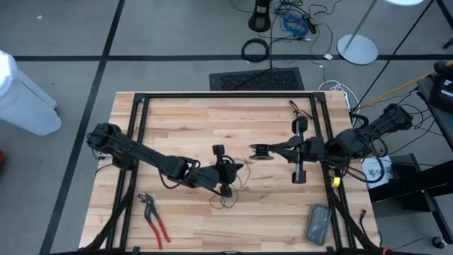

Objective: Coil cords
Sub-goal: Uncoil the black wire from the black spool

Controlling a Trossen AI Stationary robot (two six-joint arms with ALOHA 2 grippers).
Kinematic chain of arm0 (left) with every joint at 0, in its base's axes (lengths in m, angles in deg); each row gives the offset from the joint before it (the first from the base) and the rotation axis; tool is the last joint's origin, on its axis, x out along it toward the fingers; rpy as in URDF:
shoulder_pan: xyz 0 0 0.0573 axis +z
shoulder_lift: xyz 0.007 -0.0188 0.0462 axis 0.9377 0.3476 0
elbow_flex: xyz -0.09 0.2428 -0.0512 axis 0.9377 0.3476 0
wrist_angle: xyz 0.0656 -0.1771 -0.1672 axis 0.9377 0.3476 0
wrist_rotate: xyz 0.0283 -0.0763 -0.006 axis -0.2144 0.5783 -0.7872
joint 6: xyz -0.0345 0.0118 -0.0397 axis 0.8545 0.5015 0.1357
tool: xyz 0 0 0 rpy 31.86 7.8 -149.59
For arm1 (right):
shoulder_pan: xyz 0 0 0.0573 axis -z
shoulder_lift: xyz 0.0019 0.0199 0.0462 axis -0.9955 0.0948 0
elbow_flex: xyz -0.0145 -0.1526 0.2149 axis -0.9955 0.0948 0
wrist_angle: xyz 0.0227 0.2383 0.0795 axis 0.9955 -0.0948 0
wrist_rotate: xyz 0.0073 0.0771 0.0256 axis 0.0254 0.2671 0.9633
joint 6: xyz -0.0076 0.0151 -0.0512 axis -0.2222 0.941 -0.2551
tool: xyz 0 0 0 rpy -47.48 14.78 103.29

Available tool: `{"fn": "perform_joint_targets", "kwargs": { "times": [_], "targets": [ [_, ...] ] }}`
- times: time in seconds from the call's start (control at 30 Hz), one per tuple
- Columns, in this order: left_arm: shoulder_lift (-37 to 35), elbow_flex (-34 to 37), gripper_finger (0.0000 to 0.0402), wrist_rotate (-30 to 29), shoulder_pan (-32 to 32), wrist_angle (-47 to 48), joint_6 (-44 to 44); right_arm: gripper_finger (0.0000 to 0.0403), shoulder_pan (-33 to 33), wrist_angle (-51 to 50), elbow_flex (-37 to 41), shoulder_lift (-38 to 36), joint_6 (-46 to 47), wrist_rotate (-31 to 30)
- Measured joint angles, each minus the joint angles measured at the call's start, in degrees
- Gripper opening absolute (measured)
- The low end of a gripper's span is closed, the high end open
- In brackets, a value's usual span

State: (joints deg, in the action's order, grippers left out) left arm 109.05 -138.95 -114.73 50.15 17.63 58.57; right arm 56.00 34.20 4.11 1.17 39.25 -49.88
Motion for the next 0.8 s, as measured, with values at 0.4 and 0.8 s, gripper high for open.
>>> {"fn": "perform_joint_targets", "kwargs": {
  "times": [0.4,0.8],
  "targets": [
    [-9.5,0.0,0.0015,2.0,-1.1,9.8,8.7,0.0000,-3.5,-5.7,0.0,-4.0,0.0,-6.0],
    [-13.4,0.0,0.0133,4.2,-7.8,8.9,8.8,0.0000,-4.2,-6.4,0.0,-4.3,0.9,-5.9]
  ]
}}
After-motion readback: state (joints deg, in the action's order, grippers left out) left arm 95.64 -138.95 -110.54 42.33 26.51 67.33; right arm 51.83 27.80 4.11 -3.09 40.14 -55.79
